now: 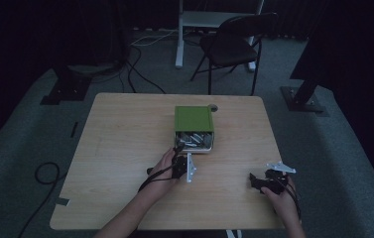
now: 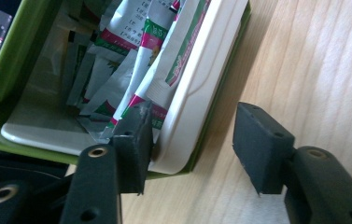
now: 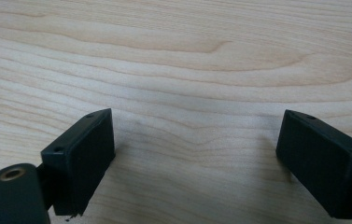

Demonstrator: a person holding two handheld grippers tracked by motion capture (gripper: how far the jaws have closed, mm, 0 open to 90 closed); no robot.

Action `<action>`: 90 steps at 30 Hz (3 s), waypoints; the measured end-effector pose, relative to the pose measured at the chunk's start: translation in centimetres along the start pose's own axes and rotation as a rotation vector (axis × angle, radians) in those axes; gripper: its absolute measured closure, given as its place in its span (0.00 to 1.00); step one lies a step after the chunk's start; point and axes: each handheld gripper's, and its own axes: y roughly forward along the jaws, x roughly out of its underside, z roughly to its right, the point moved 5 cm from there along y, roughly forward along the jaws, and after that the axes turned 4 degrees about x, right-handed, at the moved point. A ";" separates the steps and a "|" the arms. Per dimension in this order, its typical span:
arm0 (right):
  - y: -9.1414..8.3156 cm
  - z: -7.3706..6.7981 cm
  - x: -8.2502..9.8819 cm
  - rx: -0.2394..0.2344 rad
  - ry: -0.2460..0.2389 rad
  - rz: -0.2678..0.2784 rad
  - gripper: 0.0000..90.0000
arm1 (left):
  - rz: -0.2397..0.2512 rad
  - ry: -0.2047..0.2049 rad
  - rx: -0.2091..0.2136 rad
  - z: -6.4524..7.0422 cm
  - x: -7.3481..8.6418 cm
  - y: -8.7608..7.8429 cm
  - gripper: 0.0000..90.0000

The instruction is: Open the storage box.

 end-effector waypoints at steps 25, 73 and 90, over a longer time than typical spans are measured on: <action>0.0 0.0 0.0 0.000 0.000 0.000 0.12 | -0.036 0.107 -0.028 -0.5 -0.3 1.3 0.74; 0.0 0.0 0.0 0.002 0.000 0.000 0.12 | -0.011 0.102 0.022 2.2 -0.8 -2.6 0.76; 0.0 0.0 0.0 0.002 0.001 0.000 0.12 | -0.009 0.114 0.038 3.5 -0.8 -4.4 0.76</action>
